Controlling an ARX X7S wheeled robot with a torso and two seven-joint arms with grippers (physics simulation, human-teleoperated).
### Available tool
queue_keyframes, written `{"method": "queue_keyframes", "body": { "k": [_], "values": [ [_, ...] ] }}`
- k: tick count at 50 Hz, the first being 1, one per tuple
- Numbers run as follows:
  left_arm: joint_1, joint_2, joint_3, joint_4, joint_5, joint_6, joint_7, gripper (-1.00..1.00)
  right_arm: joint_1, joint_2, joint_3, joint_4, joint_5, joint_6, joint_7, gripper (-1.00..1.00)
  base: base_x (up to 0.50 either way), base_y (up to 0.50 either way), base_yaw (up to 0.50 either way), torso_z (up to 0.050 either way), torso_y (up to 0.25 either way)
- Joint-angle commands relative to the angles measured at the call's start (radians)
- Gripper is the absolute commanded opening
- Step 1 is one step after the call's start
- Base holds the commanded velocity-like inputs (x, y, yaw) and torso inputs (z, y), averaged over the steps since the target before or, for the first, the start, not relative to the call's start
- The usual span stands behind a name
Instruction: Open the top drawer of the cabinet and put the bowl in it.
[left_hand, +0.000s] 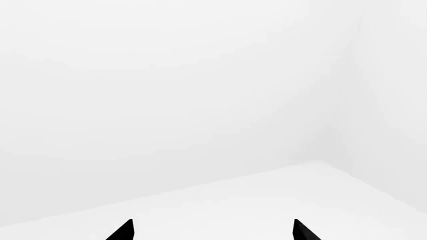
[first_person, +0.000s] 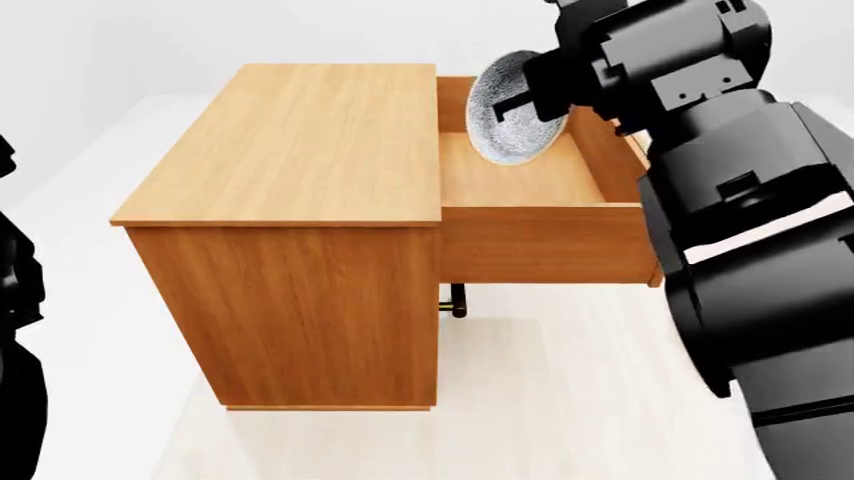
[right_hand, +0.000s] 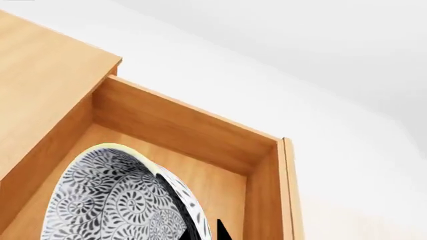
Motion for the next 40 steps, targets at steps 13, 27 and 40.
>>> {"method": "queue_keyframes", "body": {
  "k": [13,27,40],
  "values": [
    [0.003,0.0,-0.01,0.0,0.001,0.008,0.015,1.0,-0.084,-0.001,0.223,0.0,-0.189,0.013,-0.005,-1.0,0.0,0.0,0.0,0.0,0.0],
    [0.011,0.001,-0.018,0.0,0.001,0.017,0.022,1.0,-0.11,-0.001,0.234,0.0,-0.161,-0.001,-0.01,-1.0,0.0,0.0,0.0,0.0,0.001],
    [0.01,0.001,-0.025,0.0,0.002,0.019,0.025,1.0,-0.128,0.002,0.5,0.0,-0.323,-0.008,-0.02,-1.0,0.0,0.0,0.0,0.0,0.0]
  ]
}}
